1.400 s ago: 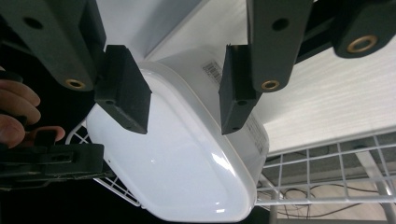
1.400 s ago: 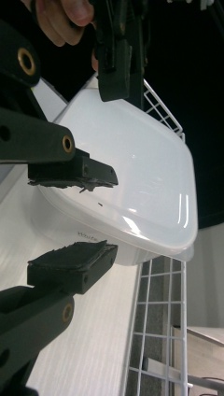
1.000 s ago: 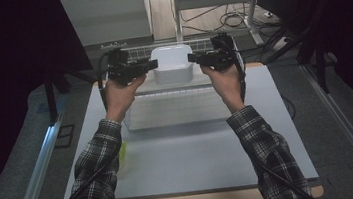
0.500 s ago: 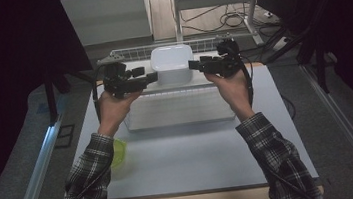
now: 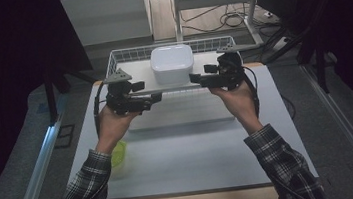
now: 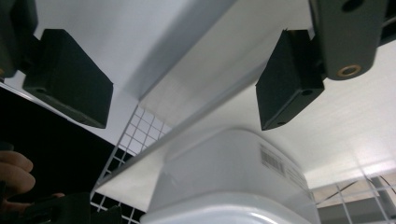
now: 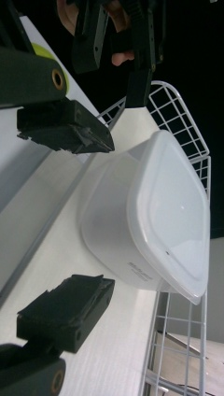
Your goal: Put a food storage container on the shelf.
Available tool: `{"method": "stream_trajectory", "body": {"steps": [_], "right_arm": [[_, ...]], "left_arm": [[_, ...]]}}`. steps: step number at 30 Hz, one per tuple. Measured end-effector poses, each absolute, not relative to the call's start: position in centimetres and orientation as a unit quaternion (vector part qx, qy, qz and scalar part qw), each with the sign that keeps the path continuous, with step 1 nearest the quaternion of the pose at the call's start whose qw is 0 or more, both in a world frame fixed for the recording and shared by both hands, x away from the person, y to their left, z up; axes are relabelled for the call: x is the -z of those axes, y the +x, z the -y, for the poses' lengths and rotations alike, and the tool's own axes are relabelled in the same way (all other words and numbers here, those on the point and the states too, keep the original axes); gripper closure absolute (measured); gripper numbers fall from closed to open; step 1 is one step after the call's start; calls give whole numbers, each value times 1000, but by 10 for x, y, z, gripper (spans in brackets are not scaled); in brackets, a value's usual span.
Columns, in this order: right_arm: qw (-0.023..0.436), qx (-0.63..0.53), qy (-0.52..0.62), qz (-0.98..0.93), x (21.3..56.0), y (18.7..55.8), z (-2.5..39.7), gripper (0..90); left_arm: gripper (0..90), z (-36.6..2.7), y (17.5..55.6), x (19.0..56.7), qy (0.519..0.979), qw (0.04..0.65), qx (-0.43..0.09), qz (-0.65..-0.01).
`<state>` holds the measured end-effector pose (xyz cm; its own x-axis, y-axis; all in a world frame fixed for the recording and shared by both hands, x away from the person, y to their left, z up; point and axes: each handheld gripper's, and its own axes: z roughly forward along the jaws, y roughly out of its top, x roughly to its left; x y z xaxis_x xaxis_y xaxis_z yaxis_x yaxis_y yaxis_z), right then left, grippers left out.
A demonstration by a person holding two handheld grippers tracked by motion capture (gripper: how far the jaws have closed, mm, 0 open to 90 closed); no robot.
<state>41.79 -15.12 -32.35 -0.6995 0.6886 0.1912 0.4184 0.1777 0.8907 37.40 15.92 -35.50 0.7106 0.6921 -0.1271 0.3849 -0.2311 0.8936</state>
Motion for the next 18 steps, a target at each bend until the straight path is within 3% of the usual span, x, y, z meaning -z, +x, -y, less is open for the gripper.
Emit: {"method": "stream_trajectory", "body": {"steps": [8, 18], "right_arm": [[128, -523, 351, -766, 333, 403, 152, 236], [126, -517, 331, -779, 346, 384, 152, 173]], "left_arm": [[102, -157, 356, 370, 776, 509, -163, -337], [82, -157, 326, 384, 777, 510, -175, -326]]}}
